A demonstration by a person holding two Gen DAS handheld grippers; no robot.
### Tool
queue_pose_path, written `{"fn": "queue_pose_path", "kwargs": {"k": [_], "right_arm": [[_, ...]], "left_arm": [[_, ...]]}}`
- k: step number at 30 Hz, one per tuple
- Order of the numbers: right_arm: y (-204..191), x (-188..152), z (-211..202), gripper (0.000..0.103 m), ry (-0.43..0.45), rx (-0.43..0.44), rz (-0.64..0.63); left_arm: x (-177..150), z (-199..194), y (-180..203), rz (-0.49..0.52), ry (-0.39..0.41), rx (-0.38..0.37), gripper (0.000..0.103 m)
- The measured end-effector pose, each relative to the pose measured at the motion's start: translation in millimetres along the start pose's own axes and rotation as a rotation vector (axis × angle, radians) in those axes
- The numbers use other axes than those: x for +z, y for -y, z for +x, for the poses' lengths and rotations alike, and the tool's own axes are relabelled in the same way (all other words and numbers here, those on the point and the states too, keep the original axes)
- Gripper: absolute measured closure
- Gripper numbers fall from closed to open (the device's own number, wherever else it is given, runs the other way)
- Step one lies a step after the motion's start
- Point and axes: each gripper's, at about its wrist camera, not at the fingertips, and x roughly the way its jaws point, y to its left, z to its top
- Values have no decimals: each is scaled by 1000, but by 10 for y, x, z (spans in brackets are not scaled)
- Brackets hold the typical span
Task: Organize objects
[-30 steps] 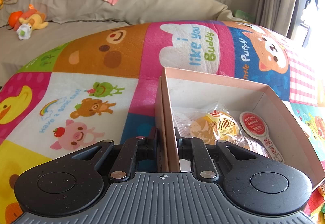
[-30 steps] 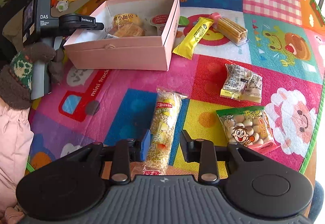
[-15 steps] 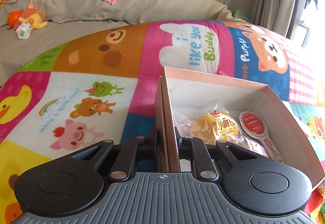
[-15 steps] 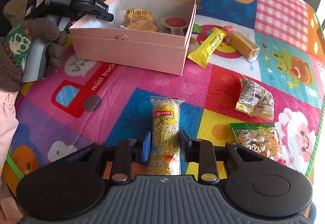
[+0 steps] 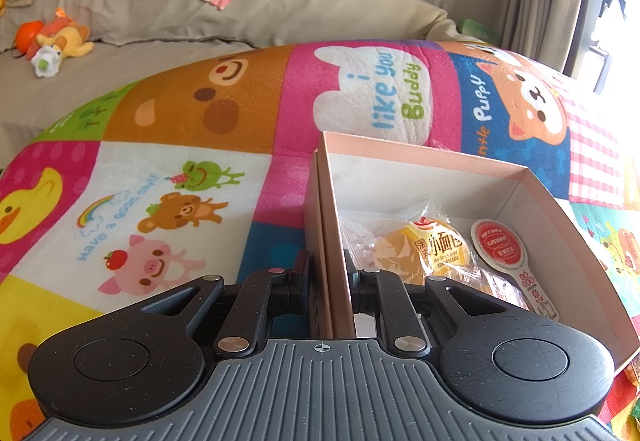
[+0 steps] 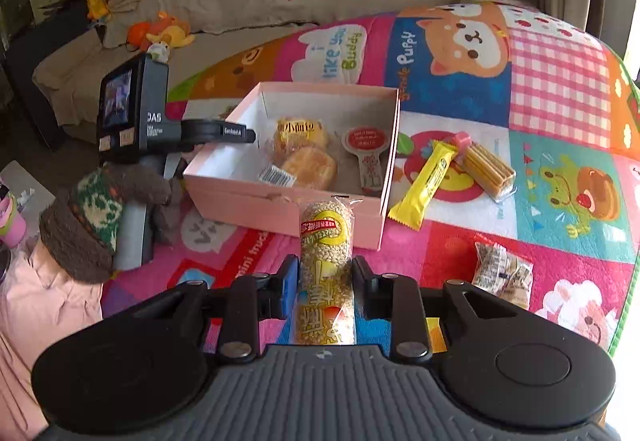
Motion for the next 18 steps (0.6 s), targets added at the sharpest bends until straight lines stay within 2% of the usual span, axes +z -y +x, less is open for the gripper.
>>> {"fn": "queue_pose_path", "kwargs": {"k": [5,8,10,13,15,18], "right_arm": [[62,466,161,75,74,-19,38],[96,748,355,73,150,-68,53],[195,896,518,71,154,-66,101],[378,940,649,68,134,-57,160],[479,881,681,63,128,-92,164],[688,788,752,62,92,-137,198]], "left_arm": [[0,0,0,-1,0,0,87],[-2,2,-2,-3,0,-4,87],[3,5,2,-5,0,-7,87],[0,8,-4,-2,1,-4,87],[-2,6,-4,0,2,-3,87],[-3,4,-6,1,2,-2,87]]}}
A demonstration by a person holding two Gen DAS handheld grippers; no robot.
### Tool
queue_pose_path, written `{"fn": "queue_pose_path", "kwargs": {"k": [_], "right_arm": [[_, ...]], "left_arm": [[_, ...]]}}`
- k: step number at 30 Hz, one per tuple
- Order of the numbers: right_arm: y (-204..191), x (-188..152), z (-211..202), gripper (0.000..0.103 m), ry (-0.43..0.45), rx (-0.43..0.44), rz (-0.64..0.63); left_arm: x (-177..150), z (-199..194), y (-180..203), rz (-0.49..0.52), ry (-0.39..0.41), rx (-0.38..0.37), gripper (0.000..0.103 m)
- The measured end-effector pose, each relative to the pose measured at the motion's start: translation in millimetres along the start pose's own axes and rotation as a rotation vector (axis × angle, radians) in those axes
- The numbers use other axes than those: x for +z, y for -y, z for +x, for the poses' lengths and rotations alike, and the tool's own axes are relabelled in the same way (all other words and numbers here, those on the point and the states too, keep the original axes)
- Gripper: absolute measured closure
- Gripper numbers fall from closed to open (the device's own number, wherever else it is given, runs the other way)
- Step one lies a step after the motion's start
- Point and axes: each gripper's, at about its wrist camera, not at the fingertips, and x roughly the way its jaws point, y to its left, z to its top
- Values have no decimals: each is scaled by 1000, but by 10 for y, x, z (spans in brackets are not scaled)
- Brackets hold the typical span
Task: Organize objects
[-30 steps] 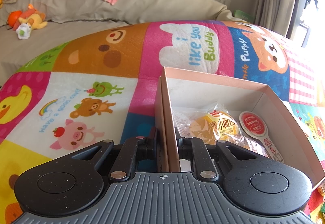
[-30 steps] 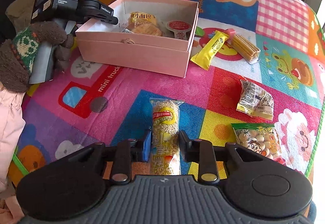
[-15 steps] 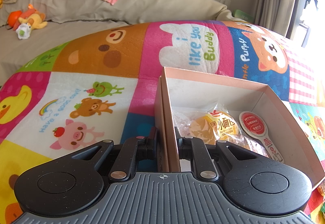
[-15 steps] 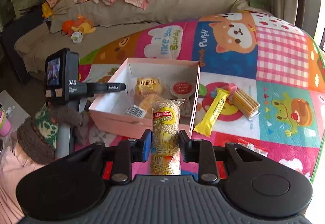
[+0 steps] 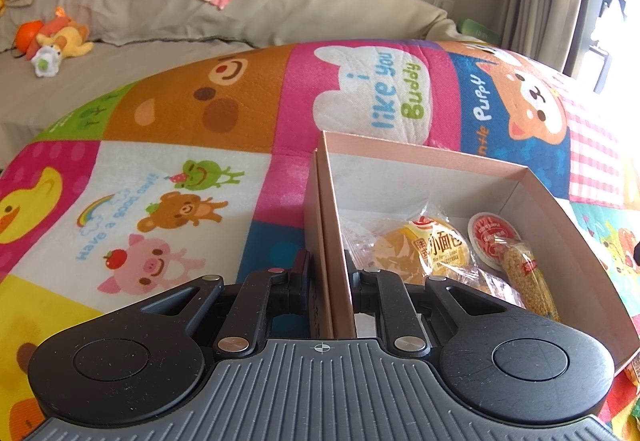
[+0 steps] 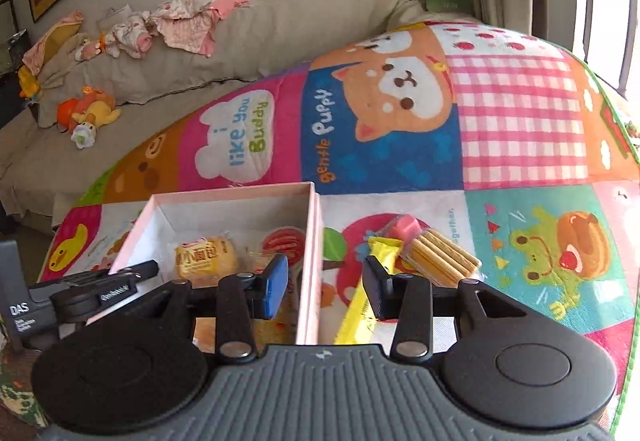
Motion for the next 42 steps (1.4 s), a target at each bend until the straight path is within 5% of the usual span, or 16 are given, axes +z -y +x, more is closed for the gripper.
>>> {"fn": "queue_pose_path", "kwargs": {"k": [13,16,22,28,30,37,42], "right_arm": [[659,-10,959,62,-200,53,296],[618,-75,1056,73,-245,42,258],[608,-399,688,78,-281,31,153],[573,-795,150,77,-357,122,105],[599,-752,45,73,-336,115,95],[679,-138,263,28,-95,-94,-85],[595,90,934,27,-102,-189,-185]], "left_arm": [[-19,9,-27,2,-6,-1,87],[-21,15,-32,1,-7,-2,87],[-24,19,-33,4,-6,1,87],[-34,38,-33,9,-13,8,88],[-35,42,-24,10,-13,10,88],[-39,41,-23,10,-13,9,88],[-39,42,-27,9,-13,8,88]]}}
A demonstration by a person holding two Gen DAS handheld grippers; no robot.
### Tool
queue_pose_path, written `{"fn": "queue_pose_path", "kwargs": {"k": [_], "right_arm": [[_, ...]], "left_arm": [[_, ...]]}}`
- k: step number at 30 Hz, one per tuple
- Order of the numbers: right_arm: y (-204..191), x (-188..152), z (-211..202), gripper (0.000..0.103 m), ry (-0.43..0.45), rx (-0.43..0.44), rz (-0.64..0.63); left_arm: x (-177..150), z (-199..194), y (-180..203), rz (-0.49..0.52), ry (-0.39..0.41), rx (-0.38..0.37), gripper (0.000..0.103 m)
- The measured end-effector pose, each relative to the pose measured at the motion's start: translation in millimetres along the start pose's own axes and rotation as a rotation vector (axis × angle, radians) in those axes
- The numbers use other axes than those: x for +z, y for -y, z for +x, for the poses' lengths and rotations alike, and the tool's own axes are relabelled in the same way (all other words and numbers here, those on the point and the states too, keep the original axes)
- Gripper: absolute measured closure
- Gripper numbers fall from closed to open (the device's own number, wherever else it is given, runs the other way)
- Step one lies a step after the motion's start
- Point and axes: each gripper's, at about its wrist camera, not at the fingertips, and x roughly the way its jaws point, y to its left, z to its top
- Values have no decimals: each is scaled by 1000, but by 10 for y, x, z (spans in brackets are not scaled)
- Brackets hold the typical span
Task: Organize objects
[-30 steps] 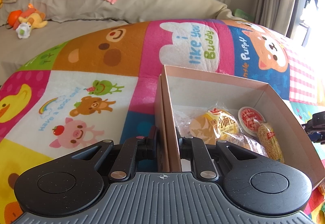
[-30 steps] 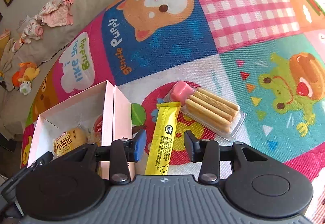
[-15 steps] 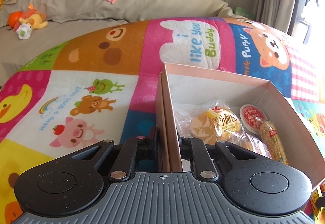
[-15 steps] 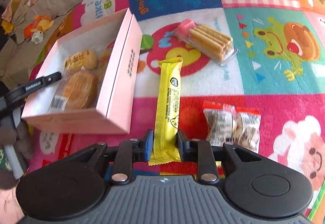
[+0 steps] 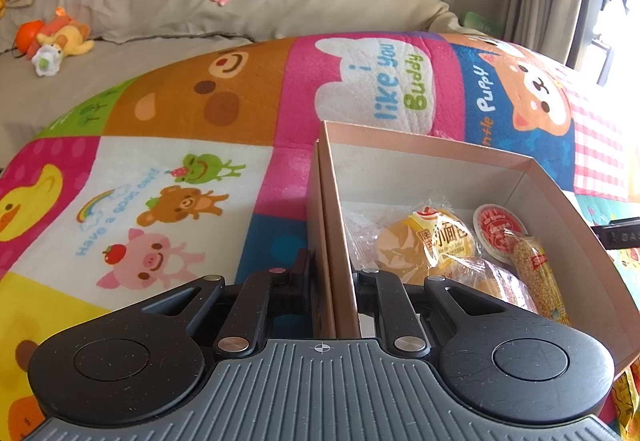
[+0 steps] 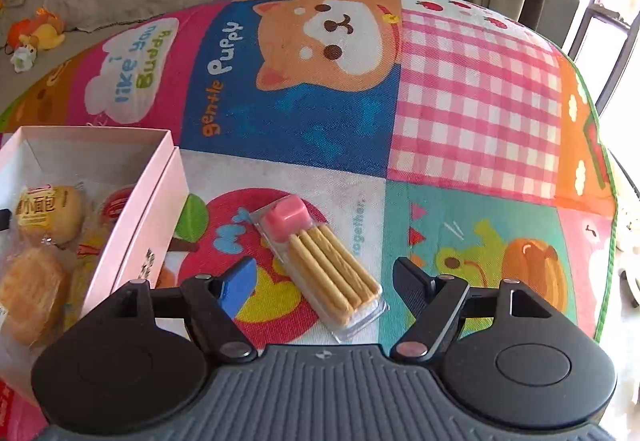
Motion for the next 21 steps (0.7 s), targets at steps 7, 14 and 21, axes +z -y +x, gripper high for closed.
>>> {"fn": "queue_pose_path", "kwargs": {"k": [7,14,21], "right_arm": [[93,152,515,37,-115,61,111],[311,-83,150,70,-160,42,64],[787,-833,-538,70,-188,21,148]], "left_arm": [[2,1,6,0,0,-1,88],[-1,0,5,-4,0,-5,87],[-2,0,7,-1,0,-2,88]]}}
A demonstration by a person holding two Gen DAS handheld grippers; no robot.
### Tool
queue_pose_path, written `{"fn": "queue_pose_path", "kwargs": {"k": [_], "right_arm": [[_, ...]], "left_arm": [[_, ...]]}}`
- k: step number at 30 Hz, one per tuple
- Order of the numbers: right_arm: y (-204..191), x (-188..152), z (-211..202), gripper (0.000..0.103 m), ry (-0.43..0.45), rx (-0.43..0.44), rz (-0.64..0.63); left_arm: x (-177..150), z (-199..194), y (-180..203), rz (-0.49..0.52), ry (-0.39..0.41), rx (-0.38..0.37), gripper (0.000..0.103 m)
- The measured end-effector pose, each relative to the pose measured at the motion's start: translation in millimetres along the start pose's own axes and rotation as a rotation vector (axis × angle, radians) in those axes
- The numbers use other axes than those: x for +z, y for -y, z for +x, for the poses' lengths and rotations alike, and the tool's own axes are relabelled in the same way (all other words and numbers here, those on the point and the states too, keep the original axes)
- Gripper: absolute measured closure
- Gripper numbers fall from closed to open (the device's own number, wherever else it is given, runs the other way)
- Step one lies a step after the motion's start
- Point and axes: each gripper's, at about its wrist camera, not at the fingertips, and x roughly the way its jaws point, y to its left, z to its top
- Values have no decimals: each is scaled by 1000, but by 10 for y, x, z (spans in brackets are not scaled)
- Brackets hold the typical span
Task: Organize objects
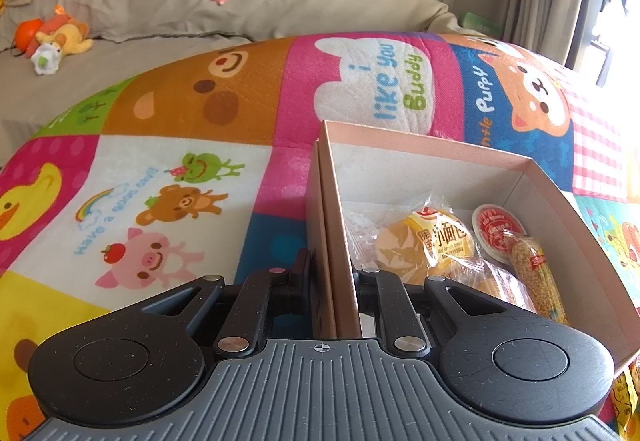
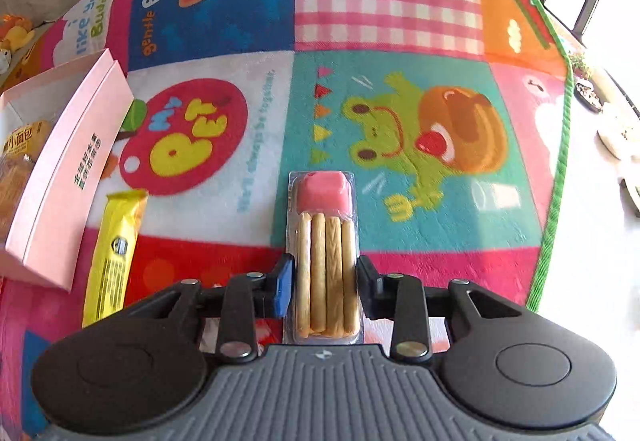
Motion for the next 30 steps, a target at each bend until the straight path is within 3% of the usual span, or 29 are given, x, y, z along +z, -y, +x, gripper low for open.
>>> {"fn": "queue_pose_path", "kwargs": {"k": [6,10,12,13,15,18,23,30], "right_arm": [[-57,-731,-564,69,50,42,-26],[-226,-1028,-810,45,97,80,-44],[-319,-1134,-800,43,70,148,-36],[-384,-1175,-770,43,53,173,-40],[-531,-1243,-764,33,71,155,-69],[-675,-1312,-816,30,87,177,-73],[-744,-1365,-863,3,107,215,-8],[-859,-1353,-731,0,123,153,76]], "left_arm": [[-2,0,2,2,1,2,88],[-1,1,3,1,1,1,88],[-1,0,3,1,1,1,88],[-1,1,3,1,0,1,88],[-2,0,3,2,1,1,88],[-1,0,4,2,1,2,88],[-1,0,4,2,1,1,88],[-5,-3,0,2,1,1,88]]}}
